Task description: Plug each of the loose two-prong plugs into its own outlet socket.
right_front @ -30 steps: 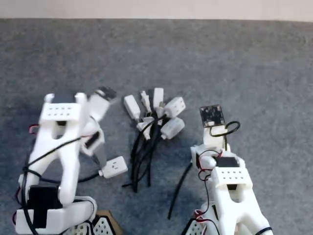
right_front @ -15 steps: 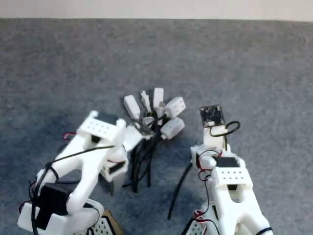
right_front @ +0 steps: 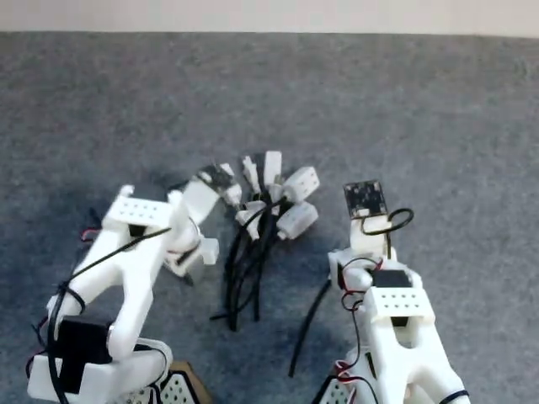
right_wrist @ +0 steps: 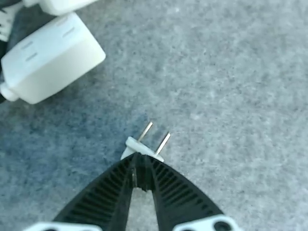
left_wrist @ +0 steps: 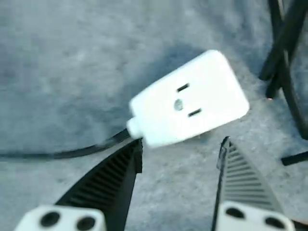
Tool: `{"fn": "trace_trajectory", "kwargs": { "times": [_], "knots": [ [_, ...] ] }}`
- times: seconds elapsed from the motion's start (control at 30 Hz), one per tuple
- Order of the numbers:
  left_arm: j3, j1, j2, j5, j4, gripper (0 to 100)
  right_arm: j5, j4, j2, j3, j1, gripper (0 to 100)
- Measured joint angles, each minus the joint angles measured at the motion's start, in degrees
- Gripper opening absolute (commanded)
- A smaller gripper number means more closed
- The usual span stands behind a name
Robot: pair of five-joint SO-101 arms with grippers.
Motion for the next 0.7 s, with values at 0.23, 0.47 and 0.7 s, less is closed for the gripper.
{"fn": "trace_trajectory", "kwargs": {
  "times": [0.23, 0.47, 0.7],
  "knots": [
    [-7.2, -0.8, 0.0, -0.3, 6.0, 26, 0.0, 0.0, 0.0, 0.0, 0.0, 0.6],
    [-7.9, 0.2, 0.0, -0.3, 6.8, 26, 0.0, 0.0, 0.0, 0.0, 0.0, 0.6],
    [-6.8, 9.1, 0.0, 2.4, 7.0, 26, 0.0, 0.0, 0.0, 0.0, 0.0, 0.6]
  ]
}}
